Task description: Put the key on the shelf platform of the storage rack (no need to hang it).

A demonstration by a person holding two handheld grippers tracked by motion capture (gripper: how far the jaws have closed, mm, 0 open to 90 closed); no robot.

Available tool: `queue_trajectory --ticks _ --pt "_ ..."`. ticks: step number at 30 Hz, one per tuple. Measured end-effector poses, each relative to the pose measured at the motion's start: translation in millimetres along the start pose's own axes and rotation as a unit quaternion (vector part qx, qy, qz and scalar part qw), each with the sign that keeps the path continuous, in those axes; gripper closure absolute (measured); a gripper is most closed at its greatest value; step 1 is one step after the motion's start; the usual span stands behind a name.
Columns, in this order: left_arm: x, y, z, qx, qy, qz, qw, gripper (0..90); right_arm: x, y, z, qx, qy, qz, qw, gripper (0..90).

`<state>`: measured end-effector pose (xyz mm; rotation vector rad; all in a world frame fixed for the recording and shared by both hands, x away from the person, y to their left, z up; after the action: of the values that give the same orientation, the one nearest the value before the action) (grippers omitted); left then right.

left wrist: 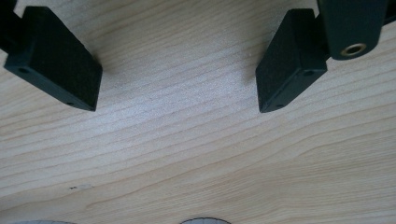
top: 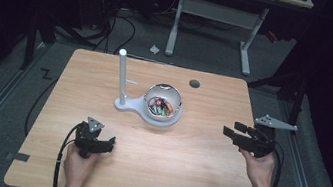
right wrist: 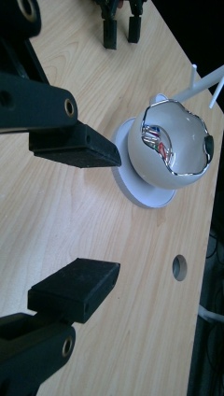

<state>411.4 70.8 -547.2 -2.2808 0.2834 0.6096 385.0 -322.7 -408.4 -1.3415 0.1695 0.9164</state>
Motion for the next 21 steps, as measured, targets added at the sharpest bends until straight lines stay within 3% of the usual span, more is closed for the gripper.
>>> queue_trajectory --ticks 5,21 --pt "0.0 -0.2 0.7 0.008 0.004 0.0 1.0 15.0 -0.7 9.0 -3.4 0.011 -0.002 -0.002 0.9999 42.9" --pt "0.1 -0.1 0.3 0.003 0.001 0.0 1.0 15.0 17.1 37.8 -3.7 0.025 -0.01 0.008 0.9996 42.6"
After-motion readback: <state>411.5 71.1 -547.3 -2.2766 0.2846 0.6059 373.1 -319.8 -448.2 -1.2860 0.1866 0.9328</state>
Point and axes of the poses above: each handheld gripper's, and its own axes: x roughly forward along the jaws, y roughly out of its underside, z roughly to its left, the point moved 4 cm from there along x, roughly forward along the jaws, and after that the axes turned 7 degrees about x, right-handed, at the moved point
